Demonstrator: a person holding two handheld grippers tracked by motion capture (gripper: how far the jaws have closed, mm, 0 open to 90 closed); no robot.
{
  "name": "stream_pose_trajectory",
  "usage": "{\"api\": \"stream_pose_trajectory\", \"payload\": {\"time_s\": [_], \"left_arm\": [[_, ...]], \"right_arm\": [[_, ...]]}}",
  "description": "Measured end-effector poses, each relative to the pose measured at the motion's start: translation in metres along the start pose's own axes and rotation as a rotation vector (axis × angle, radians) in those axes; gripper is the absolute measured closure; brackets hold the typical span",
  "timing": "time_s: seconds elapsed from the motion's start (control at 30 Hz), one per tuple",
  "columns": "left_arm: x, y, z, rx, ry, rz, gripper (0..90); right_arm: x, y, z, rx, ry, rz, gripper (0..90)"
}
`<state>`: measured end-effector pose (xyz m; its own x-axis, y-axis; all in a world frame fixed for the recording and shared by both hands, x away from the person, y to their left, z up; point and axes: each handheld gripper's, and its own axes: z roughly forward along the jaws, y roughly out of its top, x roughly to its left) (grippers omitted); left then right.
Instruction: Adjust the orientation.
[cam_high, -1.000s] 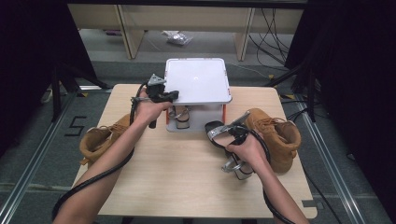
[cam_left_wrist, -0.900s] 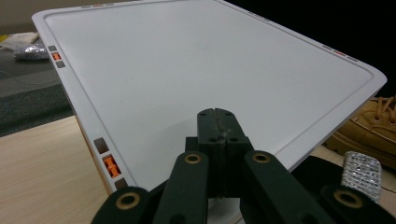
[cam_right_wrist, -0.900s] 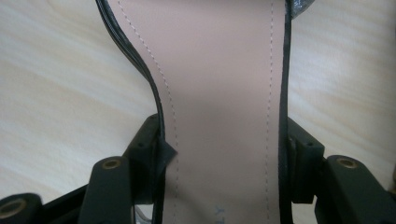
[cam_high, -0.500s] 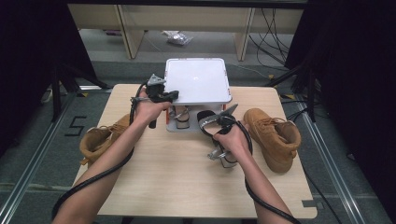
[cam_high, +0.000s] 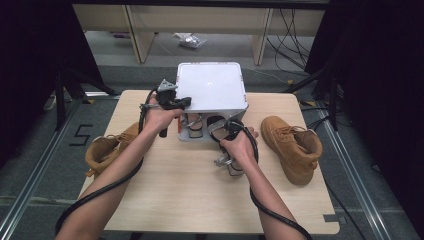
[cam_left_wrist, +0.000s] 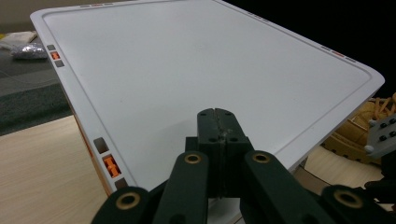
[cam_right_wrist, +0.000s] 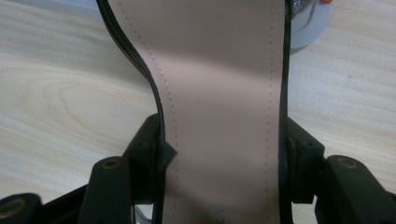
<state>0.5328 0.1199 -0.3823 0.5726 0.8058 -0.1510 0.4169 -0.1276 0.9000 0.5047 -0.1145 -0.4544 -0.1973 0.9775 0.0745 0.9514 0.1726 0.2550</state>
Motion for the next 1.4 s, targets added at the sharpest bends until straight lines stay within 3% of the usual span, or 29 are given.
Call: {"api": "stream_pose_trajectory", "payload": {"time_s": [0.07,0.27,0.3,0.43,0.47,0.5,0.57,0.77,0.83,0.93,0.97,1.17,1.4], "left_arm": [[0.0,0.0,0.0,0.001,0.0,0.0,89.5],[0.0,0.0,0.0,0.0,0.0,0.001,89.6],[0.0,0.0,0.0,0.001,0.0,0.001,89.5],[0.0,0.0,0.0,-0.001,0.0,0.0,89.5],[0.0,0.0,0.0,-0.001,0.001,0.002,89.5],[0.0,0.0,0.0,0.001,0.001,0.002,89.5],[0.0,0.0,0.0,0.002,0.0,0.002,89.6],[0.0,0.0,0.0,0.001,0.001,0.0,89.5],[0.0,0.0,0.0,0.002,0.002,0.0,89.5],[0.0,0.0,0.0,0.002,0.002,0.001,89.5],[0.0,0.0,0.0,0.002,0.001,0.001,89.5],[0.0,-0.001,0.0,-0.002,0.002,-0.001,89.5],[0.0,-0.001,0.0,-0.003,0.004,0.0,89.5]], "right_arm": [[0.001,0.0,0.003,0.006,0.015,0.008,43.6],[0.006,0.002,0.01,0.012,0.001,0.037,43.5],[0.005,0.002,0.012,-0.002,-0.005,-0.007,43.5],[0.008,0.002,0.015,0.008,0.047,0.057,43.5],[0.008,0.001,0.016,0.002,0.044,0.055,43.4],[0.009,0.002,0.017,0.001,0.002,0.069,43.4],[0.007,0.002,0.019,-0.015,0.005,0.063,43.4],[0.012,0.003,0.019,0.016,-0.006,0.081,43.0],[0.012,0.003,0.019,0.007,-0.02,0.052,42.5],[0.015,0.002,0.017,-0.009,-0.021,0.069,41.4],[0.014,0.003,0.016,-0.006,-0.024,0.041,40.6],[0.015,-0.001,0.007,-0.005,-0.015,0.018,36.2],[0.009,-0.013,-0.011,-0.087,0.006,-0.029,34.5]]}}
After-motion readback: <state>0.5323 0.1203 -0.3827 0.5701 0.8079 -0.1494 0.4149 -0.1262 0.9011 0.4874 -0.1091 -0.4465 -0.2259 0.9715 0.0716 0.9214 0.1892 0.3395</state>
